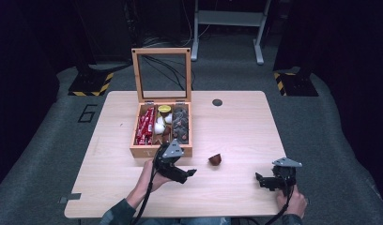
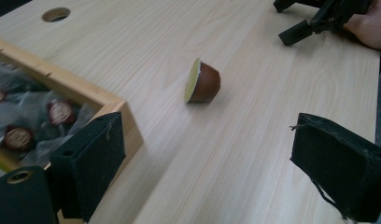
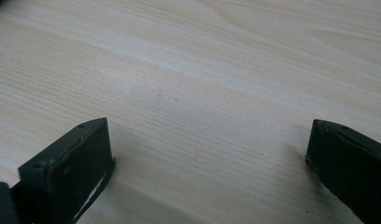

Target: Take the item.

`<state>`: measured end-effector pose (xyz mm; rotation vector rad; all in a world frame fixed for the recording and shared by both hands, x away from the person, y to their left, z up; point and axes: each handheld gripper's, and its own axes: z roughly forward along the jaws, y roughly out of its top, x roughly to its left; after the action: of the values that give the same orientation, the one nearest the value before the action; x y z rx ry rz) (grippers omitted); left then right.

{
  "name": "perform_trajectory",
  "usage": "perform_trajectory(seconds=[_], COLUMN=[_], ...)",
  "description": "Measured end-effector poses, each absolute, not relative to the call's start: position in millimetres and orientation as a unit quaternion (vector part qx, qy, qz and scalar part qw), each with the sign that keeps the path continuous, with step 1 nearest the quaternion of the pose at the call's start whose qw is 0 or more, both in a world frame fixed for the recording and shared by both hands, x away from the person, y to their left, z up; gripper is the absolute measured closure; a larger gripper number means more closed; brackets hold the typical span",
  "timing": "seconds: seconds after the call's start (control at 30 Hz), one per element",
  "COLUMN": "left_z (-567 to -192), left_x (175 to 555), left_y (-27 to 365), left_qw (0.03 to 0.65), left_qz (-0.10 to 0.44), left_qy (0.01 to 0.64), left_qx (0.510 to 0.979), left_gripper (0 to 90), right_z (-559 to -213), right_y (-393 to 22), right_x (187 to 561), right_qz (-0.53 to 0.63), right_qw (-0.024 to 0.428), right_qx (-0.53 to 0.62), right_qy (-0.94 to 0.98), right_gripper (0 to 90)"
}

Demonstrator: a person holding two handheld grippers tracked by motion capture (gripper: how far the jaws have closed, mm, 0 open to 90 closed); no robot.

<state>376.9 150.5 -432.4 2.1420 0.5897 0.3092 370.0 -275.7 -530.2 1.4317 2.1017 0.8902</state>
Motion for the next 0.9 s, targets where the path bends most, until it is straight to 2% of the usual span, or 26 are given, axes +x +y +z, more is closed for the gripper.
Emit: perform_trajectory(seconds=[0.5,0.9], left_z=[-449,-480], left_x=[359,349], left_y=[242,310], left_qw=[0.434,0.424], left_qz=[0.153,0.164], left_qy=[0.323,0.404], left_qx=[0.827,0.794], left_gripper=[6.8,5.5], right_z=[-530,-530], right_y=[-276,-276], right_x=[370,370], right_qz=[0.323,0.322], right_qw=[0.221,0.221], right_qx=[0.518,0.518], right_qy=[0.761,0.761], right_gripper=[0.0,0.0])
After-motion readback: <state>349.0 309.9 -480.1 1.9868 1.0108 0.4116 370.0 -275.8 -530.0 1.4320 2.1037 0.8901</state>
